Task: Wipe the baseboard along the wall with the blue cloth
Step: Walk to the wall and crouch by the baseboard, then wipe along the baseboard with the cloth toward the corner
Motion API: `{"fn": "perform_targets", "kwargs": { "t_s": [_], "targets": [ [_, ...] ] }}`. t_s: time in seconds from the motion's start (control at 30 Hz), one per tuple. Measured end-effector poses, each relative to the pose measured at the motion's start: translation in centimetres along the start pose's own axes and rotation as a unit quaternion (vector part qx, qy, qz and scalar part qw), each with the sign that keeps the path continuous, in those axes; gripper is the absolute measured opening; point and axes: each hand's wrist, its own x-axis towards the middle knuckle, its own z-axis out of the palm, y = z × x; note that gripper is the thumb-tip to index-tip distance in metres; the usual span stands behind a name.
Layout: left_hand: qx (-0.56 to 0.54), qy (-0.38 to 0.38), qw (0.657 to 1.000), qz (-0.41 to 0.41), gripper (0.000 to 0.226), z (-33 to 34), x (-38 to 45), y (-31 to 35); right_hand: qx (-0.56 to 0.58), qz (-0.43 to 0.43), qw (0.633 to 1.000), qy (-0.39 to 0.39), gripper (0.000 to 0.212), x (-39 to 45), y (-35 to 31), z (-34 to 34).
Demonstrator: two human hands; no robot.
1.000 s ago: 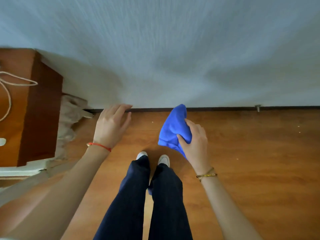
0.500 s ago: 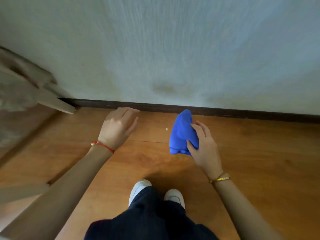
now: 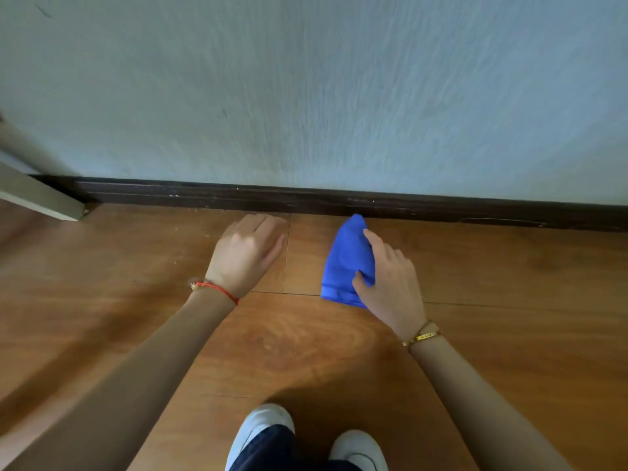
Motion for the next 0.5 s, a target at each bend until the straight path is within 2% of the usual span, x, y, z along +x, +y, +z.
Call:
{"fn": "perform_targets", "kwargs": {
  "t_s": [0.07, 0.17, 0.27, 0.37, 0.5],
  "targets": [
    [-0.004, -0.001, 1.000, -0.002, 0.028, 1.0, 0.1, 0.0, -0.029, 0.017, 0.999, 0.030, 0.071, 0.2, -0.2, 0.8],
    [-0.005, 0.001, 1.000, -0.005, 0.025, 2.5, 0.5, 0.4, -0.055, 0.040, 0.995, 0.076, 0.088, 0.9, -0.5, 1.7],
    [-0.006, 0.007, 1.000, -0.005, 0.023, 3.7, 1.0, 0.7, -0.054, 0.048, 0.995, 0.064, 0.094, 1.7, -0.3, 2.6],
    [0.001, 0.023, 1.000, -0.006, 0.023, 4.3, 1.4, 0.8, -0.078, 0.019, 0.994, 0.072, 0.078, 2.0, 0.1, 3.6],
    [-0.007, 0.020, 1.000, -0.010, 0.018, 5.4, 2.0, 0.0, -0.012, 0.030, 0.990, 0.134, 0.039, 2.6, 0.8, 4.3]
  ]
}}
